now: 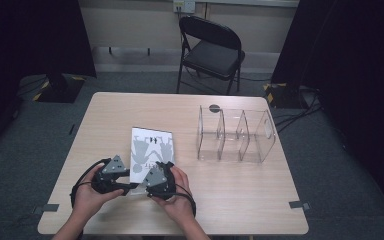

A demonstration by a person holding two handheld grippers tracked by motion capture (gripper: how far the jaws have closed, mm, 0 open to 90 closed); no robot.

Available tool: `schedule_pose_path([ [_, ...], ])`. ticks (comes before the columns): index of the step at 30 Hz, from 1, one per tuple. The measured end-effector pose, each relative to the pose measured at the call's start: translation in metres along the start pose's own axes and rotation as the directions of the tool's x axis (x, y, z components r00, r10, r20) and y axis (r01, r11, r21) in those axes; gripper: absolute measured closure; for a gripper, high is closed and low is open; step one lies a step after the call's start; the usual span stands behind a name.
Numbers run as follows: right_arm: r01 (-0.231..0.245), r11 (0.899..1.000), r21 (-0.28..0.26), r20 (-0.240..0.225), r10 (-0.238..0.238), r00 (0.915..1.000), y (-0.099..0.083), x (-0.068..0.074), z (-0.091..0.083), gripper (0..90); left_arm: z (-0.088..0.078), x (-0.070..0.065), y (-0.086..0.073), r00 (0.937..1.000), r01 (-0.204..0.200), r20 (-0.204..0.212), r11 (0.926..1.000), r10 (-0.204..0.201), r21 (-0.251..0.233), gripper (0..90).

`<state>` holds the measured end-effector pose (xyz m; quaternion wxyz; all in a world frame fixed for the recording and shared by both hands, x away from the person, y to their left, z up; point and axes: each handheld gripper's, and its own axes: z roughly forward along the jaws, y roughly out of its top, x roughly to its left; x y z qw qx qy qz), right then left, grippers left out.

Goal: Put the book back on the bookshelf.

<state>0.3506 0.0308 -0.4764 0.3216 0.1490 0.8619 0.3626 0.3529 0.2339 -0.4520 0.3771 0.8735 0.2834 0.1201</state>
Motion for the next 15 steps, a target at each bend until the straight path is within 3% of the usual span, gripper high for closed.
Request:
schedule_pose_path([
  [2,0.012,1.0,0.006,-0.019,-0.012,0.9997,0.002,-0.003,-0.002,33.9,0.0,0.001,-0.004,0.9999,-0.003,0.01,0.9999,0.003,-0.014,43.1],
  [4,0.018,1.0,0.002,-0.021,-0.018,0.9996,0.003,-0.005,-0.005,37.5,0.0,0.002,-0.008,0.9998,-0.017,0.0,0.9998,0.017,0.006,38.2],
  [15,0.043,0.998,0.049,-0.028,-0.042,0.9987,0.015,-0.021,-0.018,50.1,0.0,0.003,-0.019,0.9985,-0.039,0.038,0.9992,0.039,-0.007,28.3],
])
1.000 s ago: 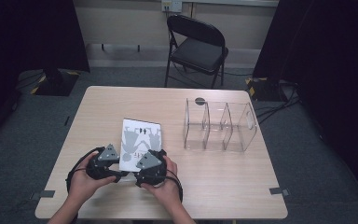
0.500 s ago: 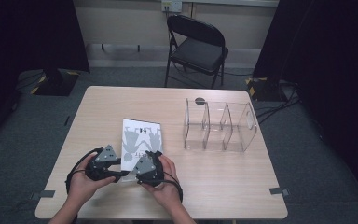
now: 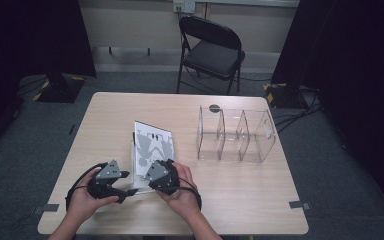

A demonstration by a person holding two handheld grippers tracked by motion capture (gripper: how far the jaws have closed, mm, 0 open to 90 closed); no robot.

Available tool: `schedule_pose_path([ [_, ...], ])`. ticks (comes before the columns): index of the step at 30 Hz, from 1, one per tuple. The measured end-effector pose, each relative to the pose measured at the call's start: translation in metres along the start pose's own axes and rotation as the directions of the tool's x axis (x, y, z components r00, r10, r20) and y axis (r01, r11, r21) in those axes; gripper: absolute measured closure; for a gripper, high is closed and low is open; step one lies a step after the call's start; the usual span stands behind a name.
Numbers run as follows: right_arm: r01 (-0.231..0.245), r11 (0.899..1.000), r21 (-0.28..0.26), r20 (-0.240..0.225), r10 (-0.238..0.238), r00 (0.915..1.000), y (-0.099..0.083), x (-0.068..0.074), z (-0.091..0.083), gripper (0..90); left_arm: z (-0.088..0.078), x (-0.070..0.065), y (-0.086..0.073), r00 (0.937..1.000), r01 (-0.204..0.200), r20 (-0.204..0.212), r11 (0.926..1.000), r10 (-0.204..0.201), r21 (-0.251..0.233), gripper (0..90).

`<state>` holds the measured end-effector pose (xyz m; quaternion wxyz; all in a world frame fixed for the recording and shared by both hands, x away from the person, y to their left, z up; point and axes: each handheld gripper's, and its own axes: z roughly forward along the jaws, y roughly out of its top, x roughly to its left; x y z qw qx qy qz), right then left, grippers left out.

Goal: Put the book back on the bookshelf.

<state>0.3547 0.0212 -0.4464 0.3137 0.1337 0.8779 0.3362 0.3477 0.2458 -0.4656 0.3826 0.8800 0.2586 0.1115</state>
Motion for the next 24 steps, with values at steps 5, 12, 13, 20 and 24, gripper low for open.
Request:
schedule_pose_path([
  [5,-0.017,1.0,0.014,0.011,0.017,0.9998,0.003,-0.007,-0.004,53.5,0.002,0.003,-0.007,0.9998,0.0,0.018,0.9995,-0.001,0.033,24.9],
  [12,-0.053,0.998,0.026,0.037,0.052,0.998,0.01,-0.021,-0.011,58.5,0.002,0.009,-0.015,0.9999,-0.014,-0.001,0.9981,0.014,0.059,23.6],
  [13,-0.055,0.998,0.03,0.041,0.054,0.9977,0.011,-0.023,-0.012,59.0,0.002,0.009,-0.015,0.9998,-0.019,-0.007,0.9978,0.019,0.063,23.3],
  [20,-0.065,0.996,0.052,0.049,0.063,0.9968,0.016,-0.034,-0.018,61.4,0.012,0.013,-0.012,0.9984,-0.041,-0.036,0.9966,0.043,0.071,24.2],
  [24,-0.078,0.995,0.064,0.052,0.075,0.9958,0.021,-0.043,-0.019,62.4,0.024,0.015,-0.01,0.998,-0.042,-0.043,0.9959,0.045,0.08,23.5],
])
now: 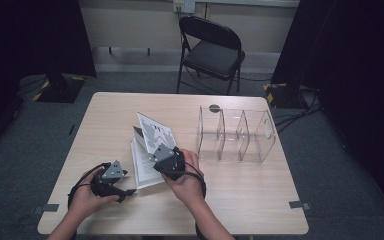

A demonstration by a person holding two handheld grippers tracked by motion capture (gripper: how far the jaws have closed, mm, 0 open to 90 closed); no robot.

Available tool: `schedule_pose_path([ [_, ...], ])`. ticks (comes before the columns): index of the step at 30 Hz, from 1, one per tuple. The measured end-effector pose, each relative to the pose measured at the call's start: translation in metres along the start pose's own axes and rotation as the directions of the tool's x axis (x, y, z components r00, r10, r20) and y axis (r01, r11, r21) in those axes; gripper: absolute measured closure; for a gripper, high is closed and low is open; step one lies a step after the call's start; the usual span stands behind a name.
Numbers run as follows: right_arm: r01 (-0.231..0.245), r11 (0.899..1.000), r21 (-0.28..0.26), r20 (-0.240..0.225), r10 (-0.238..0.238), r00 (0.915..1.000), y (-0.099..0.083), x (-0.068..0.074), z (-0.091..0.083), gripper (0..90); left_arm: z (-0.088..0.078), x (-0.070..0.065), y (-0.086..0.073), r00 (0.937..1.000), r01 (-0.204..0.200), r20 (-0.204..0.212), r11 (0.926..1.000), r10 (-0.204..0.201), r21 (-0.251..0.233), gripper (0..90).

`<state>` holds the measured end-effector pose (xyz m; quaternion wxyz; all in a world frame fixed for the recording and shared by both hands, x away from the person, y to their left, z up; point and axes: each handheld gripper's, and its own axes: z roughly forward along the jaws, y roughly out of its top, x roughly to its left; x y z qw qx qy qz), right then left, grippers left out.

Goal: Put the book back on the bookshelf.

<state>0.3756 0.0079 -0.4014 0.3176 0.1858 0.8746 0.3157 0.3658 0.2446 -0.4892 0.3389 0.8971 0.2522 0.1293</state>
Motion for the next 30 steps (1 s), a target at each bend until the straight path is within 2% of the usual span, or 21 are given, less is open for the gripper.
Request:
schedule_pose_path([
  [4,-0.013,1.0,0.014,-0.003,0.013,0.9999,0.005,-0.007,-0.001,63.0,0.009,0.003,0.006,0.9994,-0.005,-0.033,0.9995,0.004,-0.03,23.1],
  [5,0.0,1.0,0.011,-0.005,0.0,1.0,0.006,-0.008,0.0,63.0,0.01,0.004,0.009,0.9988,-0.018,-0.047,0.9995,0.016,-0.028,23.0],
  [7,-0.007,1.0,0.013,-0.005,0.007,1.0,0.006,-0.008,0.0,63.0,0.014,0.007,0.014,0.9991,-0.01,-0.04,0.9997,0.009,-0.023,23.2],
  [9,-0.003,1.0,0.01,-0.006,0.003,1.0,0.005,-0.008,0.0,62.9,0.014,0.008,0.02,0.9987,-0.026,-0.044,0.9997,0.026,-0.001,25.8],
  [11,-0.002,1.0,0.015,-0.008,0.002,1.0,0.005,-0.007,0.0,62.8,0.015,0.01,0.023,0.9991,-0.02,-0.037,0.9997,0.021,0.017,25.1],
  [15,-0.004,1.0,0.016,-0.009,0.004,0.9999,0.005,-0.009,-0.001,62.8,0.018,0.01,0.021,0.9992,-0.005,-0.04,1.0,0.004,-0.009,23.5],
  [18,0.005,1.0,0.025,-0.013,-0.005,0.9999,0.006,-0.009,-0.001,62.7,0.019,0.01,0.022,0.998,-0.005,-0.063,1.0,0.005,0.003,22.8],
  [21,0.002,1.0,0.027,-0.011,-0.001,0.9999,0.007,-0.01,-0.001,62.9,0.019,0.01,0.025,0.9975,0.014,-0.069,0.9999,-0.015,-0.007,23.0],
  [25,0.009,1.0,0.027,-0.009,-0.009,0.9999,0.009,-0.014,-0.004,63.5,0.015,0.01,0.027,0.9974,0.014,-0.07,0.9997,-0.016,-0.018,26.8],
  [26,0.007,1.0,0.029,-0.009,-0.007,0.9999,0.009,-0.015,-0.004,63.6,0.014,0.01,0.027,0.9965,0.008,-0.083,0.9996,-0.011,-0.028,26.8],
  [27,0.007,0.999,0.032,-0.013,-0.007,0.9999,0.009,-0.016,-0.005,63.6,0.012,0.01,0.027,0.9949,-0.027,-0.098,0.9987,0.023,-0.044,25.2],
  [28,0.008,0.999,0.037,-0.013,-0.008,0.9999,0.009,-0.017,-0.005,63.8,0.011,0.009,0.029,0.9932,-0.038,-0.111,0.9983,0.033,-0.044,25.3],
  [30,0.02,0.999,0.044,-0.012,-0.02,0.9997,0.01,-0.017,-0.006,63.9,0.009,0.007,0.032,0.9922,-0.059,-0.112,0.9977,0.054,-0.034,25.2],
])
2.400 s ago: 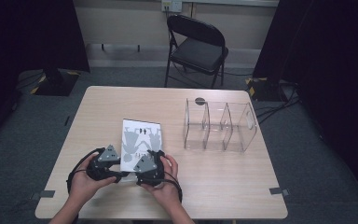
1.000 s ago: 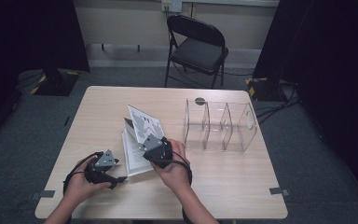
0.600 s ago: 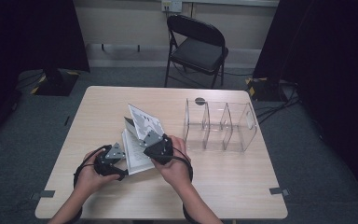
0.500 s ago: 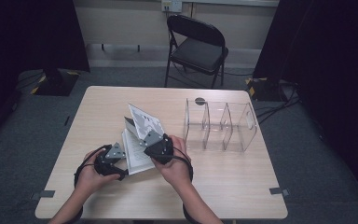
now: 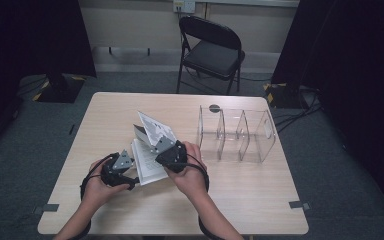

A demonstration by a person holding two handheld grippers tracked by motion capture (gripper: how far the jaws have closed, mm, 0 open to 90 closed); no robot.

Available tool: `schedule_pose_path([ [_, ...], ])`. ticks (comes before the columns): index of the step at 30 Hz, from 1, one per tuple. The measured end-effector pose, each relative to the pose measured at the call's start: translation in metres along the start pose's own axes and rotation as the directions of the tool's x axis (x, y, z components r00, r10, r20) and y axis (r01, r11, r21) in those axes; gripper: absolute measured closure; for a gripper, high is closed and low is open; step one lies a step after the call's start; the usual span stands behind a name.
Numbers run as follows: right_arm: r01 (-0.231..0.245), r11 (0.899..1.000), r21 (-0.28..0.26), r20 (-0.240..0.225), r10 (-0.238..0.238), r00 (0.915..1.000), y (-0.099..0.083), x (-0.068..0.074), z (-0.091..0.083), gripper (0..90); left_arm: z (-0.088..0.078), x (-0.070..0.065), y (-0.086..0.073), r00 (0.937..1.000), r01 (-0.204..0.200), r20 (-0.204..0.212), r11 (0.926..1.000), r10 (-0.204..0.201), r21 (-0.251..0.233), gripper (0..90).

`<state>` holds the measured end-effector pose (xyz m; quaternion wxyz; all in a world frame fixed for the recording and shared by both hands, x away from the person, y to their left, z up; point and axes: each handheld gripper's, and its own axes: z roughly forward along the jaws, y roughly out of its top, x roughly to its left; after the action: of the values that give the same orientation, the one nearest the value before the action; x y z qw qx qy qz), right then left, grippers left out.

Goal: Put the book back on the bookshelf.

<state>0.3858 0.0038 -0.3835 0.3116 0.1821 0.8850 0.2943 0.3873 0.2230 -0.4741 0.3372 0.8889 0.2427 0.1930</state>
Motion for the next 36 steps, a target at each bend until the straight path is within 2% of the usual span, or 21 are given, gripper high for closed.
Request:
schedule_pose_path([
  [5,0.007,1.0,0.009,-0.003,-0.007,1.0,0.002,-0.002,-0.001,64.0,-0.003,-0.003,0.005,0.9984,-0.05,-0.027,0.9987,0.049,-0.008,24.7],
  [6,0.004,1.0,0.009,-0.002,-0.004,1.0,0.002,-0.002,-0.001,64.0,-0.003,-0.003,0.006,0.999,-0.039,-0.021,0.9991,0.039,-0.016,24.8],
  [15,0.009,1.0,0.018,-0.014,-0.009,0.9999,0.006,-0.007,-0.005,64.1,-0.011,-0.006,0.016,0.9965,-0.082,-0.022,0.9964,0.081,-0.022,25.4],
  [18,0.011,1.0,0.029,-0.02,-0.011,0.9997,0.008,-0.009,-0.006,64.1,-0.012,-0.007,0.02,0.9906,-0.135,-0.023,0.9907,0.135,-0.012,25.7],
  [19,0.014,0.999,0.031,-0.018,-0.014,0.9997,0.008,-0.009,-0.006,64.1,-0.012,-0.008,0.021,0.9912,-0.131,-0.02,0.9913,0.131,-0.009,26.6],
  [25,0.002,1.0,0.03,-0.025,-0.001,0.9997,0.012,-0.013,-0.006,64.2,-0.016,-0.012,0.025,0.9847,-0.173,-0.023,0.985,0.173,0.003,28.8],
  [29,0.001,0.999,0.034,-0.027,0.0,0.9996,0.013,-0.013,-0.006,64.2,-0.017,-0.014,0.027,0.9801,-0.197,-0.029,0.9804,0.197,-0.011,27.0],
  [30,0.004,0.999,0.036,-0.026,-0.003,0.9997,0.014,-0.013,-0.006,64.2,-0.017,-0.015,0.028,0.9804,-0.196,-0.019,0.9804,0.196,-0.019,26.5],
  [32,0.0,0.999,0.041,-0.027,0.001,0.9996,0.015,-0.014,-0.006,64.3,-0.019,-0.015,0.03,0.9765,-0.214,-0.025,0.9767,0.214,-0.01,26.1],
  [33,0.0,0.999,0.044,-0.026,0.002,0.9996,0.016,-0.014,-0.007,64.3,-0.02,-0.016,0.031,0.974,-0.225,-0.033,0.9741,0.224,-0.022,26.2],
  [35,0.0,0.999,0.048,-0.03,0.001,0.9996,0.017,-0.014,-0.008,64.5,-0.023,-0.019,0.034,0.9745,-0.224,-0.02,0.9735,0.224,-0.044,26.3],
  [36,0.005,0.999,0.044,-0.034,-0.004,0.9994,0.018,-0.015,-0.009,64.5,-0.025,-0.02,0.036,0.9709,-0.239,-0.03,0.9702,0.238,-0.043,26.1],
])
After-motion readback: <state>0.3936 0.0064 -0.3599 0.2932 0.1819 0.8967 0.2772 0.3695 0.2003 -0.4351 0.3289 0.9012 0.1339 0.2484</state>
